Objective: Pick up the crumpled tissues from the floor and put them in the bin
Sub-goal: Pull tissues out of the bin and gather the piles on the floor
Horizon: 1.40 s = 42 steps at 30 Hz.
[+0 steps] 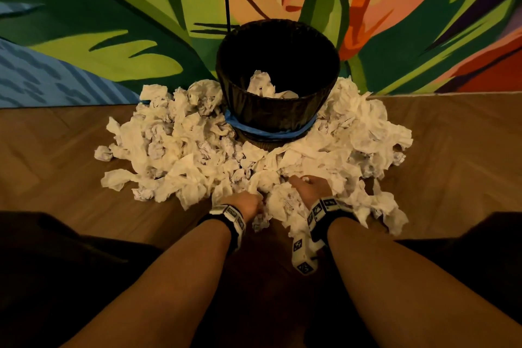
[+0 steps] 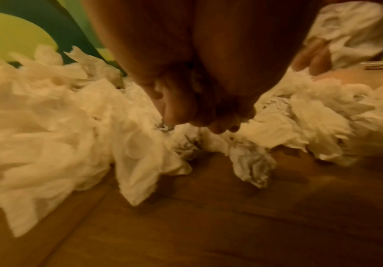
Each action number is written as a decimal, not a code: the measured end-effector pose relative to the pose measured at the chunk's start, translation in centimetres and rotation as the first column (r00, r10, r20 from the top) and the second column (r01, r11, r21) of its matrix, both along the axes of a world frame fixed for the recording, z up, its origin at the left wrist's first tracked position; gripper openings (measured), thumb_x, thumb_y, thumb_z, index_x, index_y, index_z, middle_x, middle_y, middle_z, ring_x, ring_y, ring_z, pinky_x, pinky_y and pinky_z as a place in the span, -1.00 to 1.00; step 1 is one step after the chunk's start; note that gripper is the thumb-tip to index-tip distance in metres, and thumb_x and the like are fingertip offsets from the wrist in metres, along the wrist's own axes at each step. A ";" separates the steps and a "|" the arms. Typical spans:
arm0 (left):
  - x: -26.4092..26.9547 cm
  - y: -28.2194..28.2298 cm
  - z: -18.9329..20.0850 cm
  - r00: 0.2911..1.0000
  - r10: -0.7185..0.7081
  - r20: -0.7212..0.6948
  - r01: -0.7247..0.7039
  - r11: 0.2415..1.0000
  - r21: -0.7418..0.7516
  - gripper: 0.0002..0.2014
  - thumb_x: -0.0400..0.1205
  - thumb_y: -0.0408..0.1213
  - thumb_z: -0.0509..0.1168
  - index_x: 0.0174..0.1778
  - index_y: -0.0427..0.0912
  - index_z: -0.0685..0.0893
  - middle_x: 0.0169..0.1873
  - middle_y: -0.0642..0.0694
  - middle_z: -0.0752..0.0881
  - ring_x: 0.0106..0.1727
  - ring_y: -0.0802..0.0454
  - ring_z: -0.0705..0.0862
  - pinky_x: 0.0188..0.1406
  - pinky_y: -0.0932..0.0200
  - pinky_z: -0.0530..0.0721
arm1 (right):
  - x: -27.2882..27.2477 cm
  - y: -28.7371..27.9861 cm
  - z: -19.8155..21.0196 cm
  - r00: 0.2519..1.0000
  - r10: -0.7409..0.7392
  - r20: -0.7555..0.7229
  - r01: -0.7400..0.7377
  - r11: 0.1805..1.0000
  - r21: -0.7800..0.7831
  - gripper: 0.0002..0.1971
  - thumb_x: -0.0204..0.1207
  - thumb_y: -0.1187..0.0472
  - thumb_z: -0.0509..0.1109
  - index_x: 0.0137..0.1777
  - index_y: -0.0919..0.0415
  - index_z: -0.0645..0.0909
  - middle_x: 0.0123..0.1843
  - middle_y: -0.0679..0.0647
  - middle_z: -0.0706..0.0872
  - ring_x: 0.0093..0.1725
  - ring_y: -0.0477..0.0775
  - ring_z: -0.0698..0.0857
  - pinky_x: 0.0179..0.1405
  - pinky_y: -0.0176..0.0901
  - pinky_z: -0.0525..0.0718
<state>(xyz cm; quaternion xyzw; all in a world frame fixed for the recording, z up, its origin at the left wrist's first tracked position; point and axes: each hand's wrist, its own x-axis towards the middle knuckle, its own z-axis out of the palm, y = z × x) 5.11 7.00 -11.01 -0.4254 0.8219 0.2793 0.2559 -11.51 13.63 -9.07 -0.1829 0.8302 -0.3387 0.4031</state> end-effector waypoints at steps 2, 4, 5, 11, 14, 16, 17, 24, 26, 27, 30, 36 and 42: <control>-0.7 0.5 -1.1 1.000 -0.003 -0.013 0.003 1.000 0.026 -0.62 0.78 -0.09 -0.02 0.47 -0.10 0.45 0.45 -0.29 0.51 0.39 -0.26 0.54 0.36 -0.02 0.48 | 0.1 -0.1 -0.2 0.999 0.041 -0.010 -0.041 0.999 -0.024 -0.69 0.23 -0.12 0.58 -0.47 0.09 0.67 -0.48 0.01 0.65 -0.31 0.14 0.63 -0.20 -0.04 0.59; -1.2 1.0 -1.8 0.999 -0.038 -0.009 0.038 0.999 0.004 -0.62 0.74 -0.08 0.13 0.44 -0.12 0.45 0.41 -0.26 0.55 0.36 -0.25 0.58 0.32 -0.08 0.55 | 0.1 -0.1 -0.2 0.997 0.071 -0.014 -0.072 0.996 -0.056 -0.74 0.25 0.00 0.60 -0.34 0.18 0.68 -0.36 0.10 0.72 -0.24 0.18 0.69 -0.13 0.00 0.65; -1.3 1.2 -2.2 0.998 -0.059 0.007 0.059 0.998 -0.015 -0.61 0.70 -0.05 0.20 0.42 -0.11 0.46 0.38 -0.22 0.59 0.33 -0.22 0.61 0.25 -0.08 0.58 | 0.2 -0.2 0.0 0.997 0.077 -0.009 -0.077 0.995 -0.067 -0.77 0.25 0.07 0.60 -0.33 0.19 0.65 -0.36 0.10 0.71 -0.25 0.17 0.68 -0.13 -0.01 0.65; -0.9 1.9 -4.0 0.971 -0.222 0.089 0.227 0.972 -0.054 -0.49 0.58 -0.01 0.35 0.44 0.05 0.41 0.46 -0.11 0.47 0.37 -0.23 0.57 0.20 -0.24 0.63 | 0.0 -0.5 0.2 0.990 0.142 0.016 -0.142 0.989 -0.042 -0.75 0.22 0.40 0.49 -0.35 0.05 0.53 -0.43 -0.01 0.58 -0.42 0.03 0.56 -0.43 -0.25 0.47; -0.8 2.2 -4.7 0.965 -0.250 0.074 0.253 0.967 -0.039 -0.51 0.66 -0.09 0.28 0.51 -0.05 0.36 0.52 -0.15 0.39 0.41 -0.27 0.54 0.26 -0.26 0.61 | -0.2 -0.6 0.4 0.996 0.085 0.022 -0.083 0.995 -0.062 -0.75 0.30 0.43 0.45 -0.35 0.06 0.54 -0.42 0.02 0.59 -0.42 0.05 0.58 -0.44 -0.23 0.56; -1.0 2.2 -4.4 0.968 -0.246 0.053 0.248 0.968 -0.034 -0.47 0.65 -0.06 0.29 0.53 -0.08 0.36 0.52 -0.16 0.40 0.44 -0.25 0.51 0.32 -0.21 0.58 | -0.5 -0.8 0.7 0.993 -0.046 0.111 0.058 0.992 -0.110 -0.76 0.38 0.47 0.43 -0.34 0.12 0.57 -0.35 0.12 0.67 -0.35 0.14 0.69 -0.33 0.01 0.78; -1.0 2.1 -4.0 0.971 -0.236 0.034 0.237 0.971 -0.022 -0.45 0.64 -0.05 0.32 0.54 -0.08 0.38 0.51 -0.17 0.41 0.45 -0.24 0.49 0.34 -0.15 0.54 | -0.5 -1.0 0.9 0.975 -0.116 0.191 0.144 0.979 -0.141 -0.75 0.43 0.49 0.43 -0.34 0.15 0.58 -0.27 0.20 0.71 -0.30 0.20 0.73 -0.28 0.18 0.80; 0.8 -1.0 1.6 0.847 0.413 -0.335 -0.371 0.910 0.184 -0.69 0.60 -0.02 0.37 0.16 -0.08 0.58 -0.20 0.06 0.68 -0.20 0.12 0.69 -0.37 0.47 0.56 | -1.3 -2.2 3.4 0.918 -0.307 0.250 0.371 0.886 -0.277 -0.80 0.57 0.37 0.31 -0.20 0.07 0.61 -0.26 0.19 0.70 -0.61 0.06 0.51 -0.62 -0.21 0.50; 1.4 -2.6 3.6 0.631 0.658 -0.411 -0.566 0.753 0.336 -0.67 0.60 -0.15 0.36 0.24 -0.07 0.47 -0.19 -0.03 0.77 -0.27 0.00 0.79 -0.53 0.36 0.63 | -1.3 -2.7 4.3 0.932 -0.299 0.203 0.351 0.882 -0.313 -0.82 0.59 0.31 0.27 -0.12 0.05 0.64 -0.33 0.15 0.64 -0.60 0.05 0.47 -0.63 -0.26 0.42; 1.6 -3.3 4.5 0.503 0.738 -0.451 -0.615 0.672 0.413 -0.70 0.60 -0.23 0.34 0.21 -0.07 0.45 -0.20 -0.11 0.80 -0.35 -0.08 0.81 -0.66 0.29 0.58 | -1.4 -3.0 4.8 0.934 -0.300 0.196 0.351 0.873 -0.339 -0.83 0.60 0.30 0.26 -0.11 0.05 0.65 -0.36 0.14 0.61 -0.59 0.05 0.45 -0.64 -0.28 0.38; 2.3 -5.4 7.1 0.228 0.734 -0.639 -0.716 0.571 0.401 -0.87 0.59 -0.26 0.30 -0.08 0.05 0.49 -0.38 -0.14 0.76 -0.63 0.01 0.64 -0.75 0.29 0.44 | -1.8 -3.9 7.0 0.915 -0.335 0.224 0.401 0.820 -0.409 -0.88 0.59 0.25 0.31 -0.14 0.11 0.65 -0.38 0.15 0.52 -0.56 0.03 0.39 -0.63 -0.33 0.29; 1.1 -9.9 13.8 -0.019 0.320 -0.947 -0.891 0.425 0.162 -0.86 0.62 -0.02 0.29 -0.17 0.03 0.57 -0.28 0.13 0.63 -0.26 0.29 0.57 -0.24 0.33 0.47 | -3.6 -6.7 13.8 0.905 -0.357 0.231 0.415 0.617 -0.669 -0.88 0.52 0.34 0.24 -0.25 0.25 0.43 -0.32 0.24 0.37 -0.36 0.18 0.27 -0.42 -0.03 0.15; -2.6 -12.7 20.7 0.142 0.166 -0.976 -0.637 0.770 0.038 -0.91 0.68 -0.29 0.03 -0.06 -0.14 0.43 -0.41 0.03 0.38 -0.46 0.22 0.35 -0.45 0.24 0.32 | -4.8 -10.8 21.3 0.987 -0.155 0.046 0.133 0.615 -0.778 -0.87 0.51 0.38 0.22 -0.23 0.17 0.42 -0.35 0.13 0.42 -0.44 0.04 0.35 -0.54 -0.22 0.23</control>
